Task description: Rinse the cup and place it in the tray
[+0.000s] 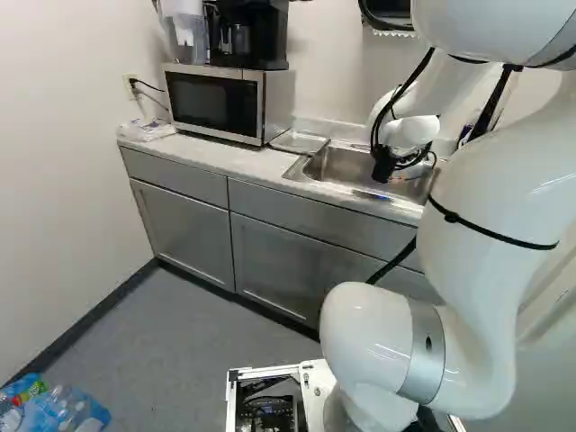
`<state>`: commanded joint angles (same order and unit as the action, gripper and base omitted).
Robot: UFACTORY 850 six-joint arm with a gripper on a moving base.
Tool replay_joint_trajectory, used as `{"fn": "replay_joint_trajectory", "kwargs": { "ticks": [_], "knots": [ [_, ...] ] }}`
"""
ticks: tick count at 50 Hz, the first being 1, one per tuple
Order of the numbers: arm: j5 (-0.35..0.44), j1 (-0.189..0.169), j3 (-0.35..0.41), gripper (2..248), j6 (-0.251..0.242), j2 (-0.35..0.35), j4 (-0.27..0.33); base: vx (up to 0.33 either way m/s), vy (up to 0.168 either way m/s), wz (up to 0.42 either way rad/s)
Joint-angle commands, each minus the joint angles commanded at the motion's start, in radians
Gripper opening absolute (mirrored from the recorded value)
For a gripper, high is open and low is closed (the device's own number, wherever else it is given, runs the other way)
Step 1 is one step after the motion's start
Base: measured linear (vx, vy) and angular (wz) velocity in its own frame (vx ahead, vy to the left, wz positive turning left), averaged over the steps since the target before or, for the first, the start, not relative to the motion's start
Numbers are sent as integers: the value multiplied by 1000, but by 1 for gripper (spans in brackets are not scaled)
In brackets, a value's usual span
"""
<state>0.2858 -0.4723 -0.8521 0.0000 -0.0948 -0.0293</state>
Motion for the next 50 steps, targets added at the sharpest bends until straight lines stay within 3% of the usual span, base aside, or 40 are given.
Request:
{"fn": "replay_joint_trajectory", "kwargs": {
  "ticks": [30,50],
  "knots": [
    [0,2,2,126,0,2,0,0,0,0],
    [0,52,26,126,0,24,0,0,0,0]
  ]
}}
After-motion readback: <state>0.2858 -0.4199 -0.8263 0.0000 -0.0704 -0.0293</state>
